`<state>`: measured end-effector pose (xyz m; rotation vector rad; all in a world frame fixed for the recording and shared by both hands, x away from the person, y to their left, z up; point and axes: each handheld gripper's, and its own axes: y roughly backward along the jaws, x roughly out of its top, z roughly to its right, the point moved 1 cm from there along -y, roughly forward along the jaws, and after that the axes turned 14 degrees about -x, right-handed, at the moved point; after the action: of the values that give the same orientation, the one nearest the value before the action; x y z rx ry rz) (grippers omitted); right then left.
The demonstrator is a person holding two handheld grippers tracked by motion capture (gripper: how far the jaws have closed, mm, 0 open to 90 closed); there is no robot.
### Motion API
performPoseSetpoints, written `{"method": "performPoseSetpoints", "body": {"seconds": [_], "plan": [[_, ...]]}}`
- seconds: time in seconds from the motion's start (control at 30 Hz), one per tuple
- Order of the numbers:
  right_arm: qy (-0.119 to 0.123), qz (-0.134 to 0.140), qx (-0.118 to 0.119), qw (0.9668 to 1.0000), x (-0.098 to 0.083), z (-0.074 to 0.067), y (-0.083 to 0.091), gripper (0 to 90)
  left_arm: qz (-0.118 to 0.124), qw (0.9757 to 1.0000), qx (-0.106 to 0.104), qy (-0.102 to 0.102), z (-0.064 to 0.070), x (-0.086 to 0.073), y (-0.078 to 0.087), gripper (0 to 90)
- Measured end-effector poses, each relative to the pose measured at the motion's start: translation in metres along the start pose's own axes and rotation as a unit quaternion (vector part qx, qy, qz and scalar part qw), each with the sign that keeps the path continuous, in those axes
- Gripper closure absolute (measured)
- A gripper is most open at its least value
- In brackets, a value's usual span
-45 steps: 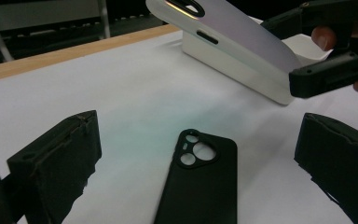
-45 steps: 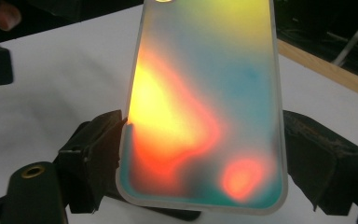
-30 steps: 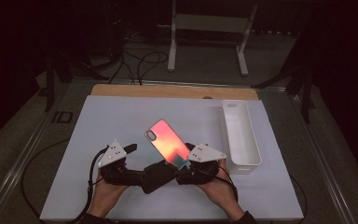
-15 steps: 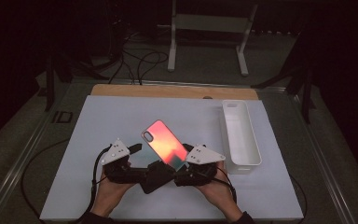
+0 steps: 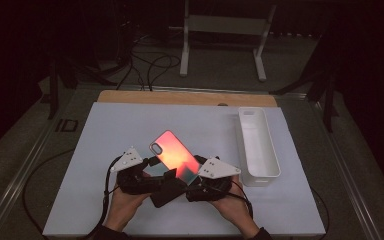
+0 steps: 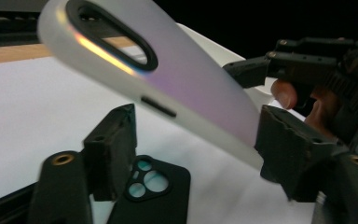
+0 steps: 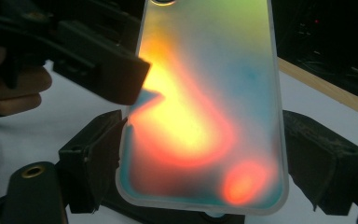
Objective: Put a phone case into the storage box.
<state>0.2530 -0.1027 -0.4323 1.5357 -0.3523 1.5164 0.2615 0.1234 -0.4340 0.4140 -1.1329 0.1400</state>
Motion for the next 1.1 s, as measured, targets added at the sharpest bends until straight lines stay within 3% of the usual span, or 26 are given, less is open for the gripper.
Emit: {"method": "performPoseSetpoints", "body": {"seconds": [0.27, 0.5, 0.9, 1.1], "plan": [[0.003, 0.008, 0.000, 1.0000, 0.001, -0.007, -0.003, 16.6, 0.003, 0.9996, -0.026, 0.009, 0.001, 0.000, -0.006, 54.7], [0.001, 0.005, -0.007, 1.0000, -0.004, -0.010, -0.006, 16.7, 0.022, 0.9985, -0.041, 0.029, 0.000, 0.001, -0.008, 72.8], [-0.003, 0.002, -0.016, 0.9999, -0.003, -0.014, -0.010, 16.5, 0.014, 0.9986, -0.045, 0.021, 0.004, 0.002, -0.013, 79.9], [-0.011, -0.008, 0.000, 0.9999, -0.003, -0.011, -0.011, 14.0, 0.012, 0.9991, -0.038, 0.016, 0.005, 0.002, -0.014, 80.8]]}}
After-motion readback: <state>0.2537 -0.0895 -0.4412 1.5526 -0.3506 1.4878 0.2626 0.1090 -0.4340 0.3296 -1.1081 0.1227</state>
